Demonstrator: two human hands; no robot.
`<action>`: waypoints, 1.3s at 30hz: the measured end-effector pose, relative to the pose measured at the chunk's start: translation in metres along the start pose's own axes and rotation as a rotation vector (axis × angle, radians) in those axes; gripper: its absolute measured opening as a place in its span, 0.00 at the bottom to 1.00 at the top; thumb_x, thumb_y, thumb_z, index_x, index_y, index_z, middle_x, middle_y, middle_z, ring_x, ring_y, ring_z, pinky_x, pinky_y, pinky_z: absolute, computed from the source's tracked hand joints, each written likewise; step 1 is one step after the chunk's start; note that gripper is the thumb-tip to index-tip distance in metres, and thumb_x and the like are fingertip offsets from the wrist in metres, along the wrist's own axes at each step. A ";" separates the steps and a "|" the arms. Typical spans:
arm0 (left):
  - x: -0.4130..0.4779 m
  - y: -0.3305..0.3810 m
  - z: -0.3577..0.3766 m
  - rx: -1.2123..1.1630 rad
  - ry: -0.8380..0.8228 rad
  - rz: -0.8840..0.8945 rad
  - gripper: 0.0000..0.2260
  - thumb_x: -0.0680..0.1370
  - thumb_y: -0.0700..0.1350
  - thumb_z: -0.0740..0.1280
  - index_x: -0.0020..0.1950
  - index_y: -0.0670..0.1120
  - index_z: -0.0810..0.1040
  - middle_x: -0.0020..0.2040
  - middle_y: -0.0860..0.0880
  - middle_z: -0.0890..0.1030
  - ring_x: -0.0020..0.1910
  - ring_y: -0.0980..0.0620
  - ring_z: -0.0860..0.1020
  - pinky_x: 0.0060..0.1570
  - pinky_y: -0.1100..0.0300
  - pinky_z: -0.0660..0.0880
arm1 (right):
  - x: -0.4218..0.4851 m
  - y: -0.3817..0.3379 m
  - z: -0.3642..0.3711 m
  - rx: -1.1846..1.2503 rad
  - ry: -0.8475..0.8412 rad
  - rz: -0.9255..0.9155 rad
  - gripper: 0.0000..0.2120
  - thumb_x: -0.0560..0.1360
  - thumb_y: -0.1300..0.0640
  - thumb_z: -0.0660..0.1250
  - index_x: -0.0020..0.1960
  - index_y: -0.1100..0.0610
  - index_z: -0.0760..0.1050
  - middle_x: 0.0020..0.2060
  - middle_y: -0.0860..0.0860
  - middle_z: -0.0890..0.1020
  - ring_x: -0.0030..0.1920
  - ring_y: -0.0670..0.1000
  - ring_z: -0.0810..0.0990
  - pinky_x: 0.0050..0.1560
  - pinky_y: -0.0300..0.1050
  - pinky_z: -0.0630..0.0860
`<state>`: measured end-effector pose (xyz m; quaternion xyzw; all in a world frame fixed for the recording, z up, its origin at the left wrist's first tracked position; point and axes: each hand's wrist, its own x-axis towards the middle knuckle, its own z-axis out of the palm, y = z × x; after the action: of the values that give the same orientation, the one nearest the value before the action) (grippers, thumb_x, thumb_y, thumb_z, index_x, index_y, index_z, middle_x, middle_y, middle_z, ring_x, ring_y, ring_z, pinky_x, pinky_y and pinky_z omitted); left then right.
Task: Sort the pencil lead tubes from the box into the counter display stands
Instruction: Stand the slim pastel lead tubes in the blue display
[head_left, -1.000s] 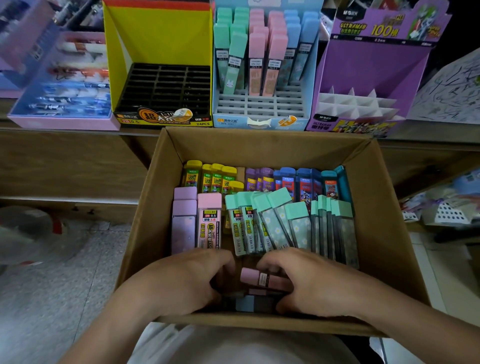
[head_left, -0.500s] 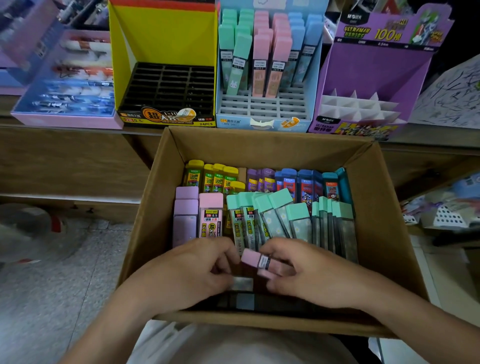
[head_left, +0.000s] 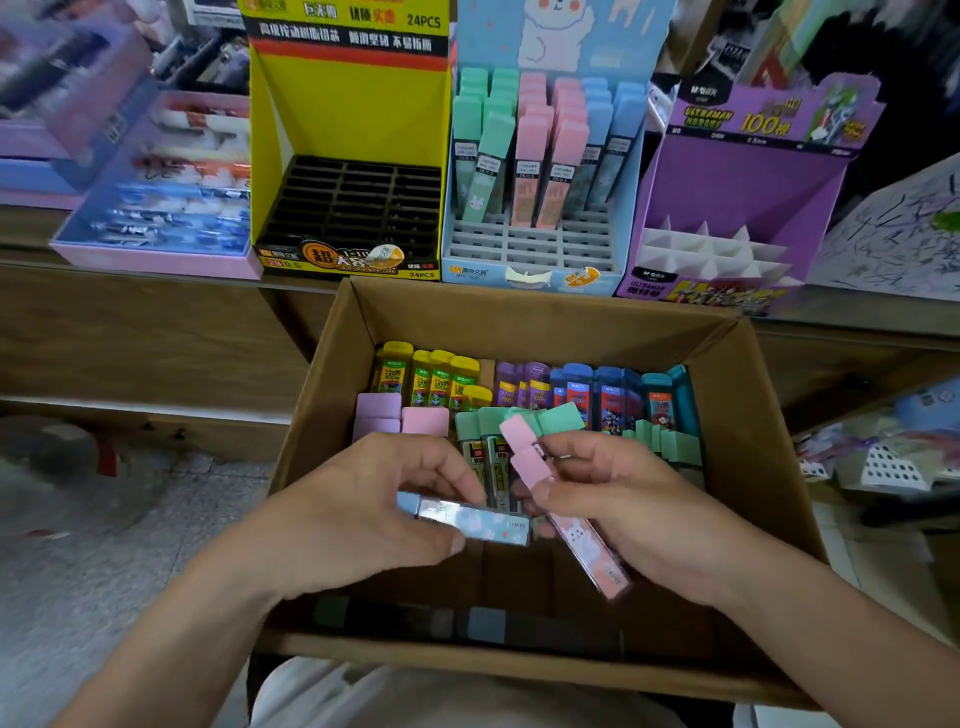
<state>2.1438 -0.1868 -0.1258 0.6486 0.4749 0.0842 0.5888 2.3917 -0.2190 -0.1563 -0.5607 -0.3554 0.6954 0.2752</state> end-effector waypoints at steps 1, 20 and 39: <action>0.001 0.002 -0.002 0.000 0.010 0.010 0.12 0.72 0.38 0.77 0.49 0.54 0.85 0.47 0.52 0.86 0.47 0.56 0.83 0.49 0.63 0.79 | 0.001 -0.002 0.000 0.047 -0.008 0.006 0.18 0.77 0.73 0.67 0.64 0.58 0.79 0.53 0.57 0.87 0.53 0.55 0.87 0.50 0.47 0.84; 0.036 0.014 -0.017 -0.335 0.178 0.012 0.18 0.70 0.33 0.79 0.57 0.41 0.80 0.48 0.42 0.88 0.49 0.43 0.87 0.52 0.48 0.84 | 0.011 -0.031 0.035 0.240 -0.045 -0.059 0.14 0.82 0.57 0.65 0.67 0.55 0.77 0.57 0.58 0.86 0.55 0.62 0.86 0.56 0.59 0.84; 0.045 0.008 0.017 -0.635 0.095 0.122 0.17 0.84 0.48 0.65 0.69 0.66 0.72 0.64 0.55 0.83 0.63 0.50 0.82 0.57 0.45 0.82 | 0.021 -0.053 0.059 0.574 0.062 -0.181 0.12 0.81 0.63 0.65 0.63 0.59 0.80 0.56 0.59 0.86 0.57 0.59 0.86 0.55 0.57 0.84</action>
<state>2.1832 -0.1652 -0.1441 0.4553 0.4121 0.2935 0.7326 2.3290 -0.1819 -0.1196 -0.4468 -0.1846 0.7227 0.4940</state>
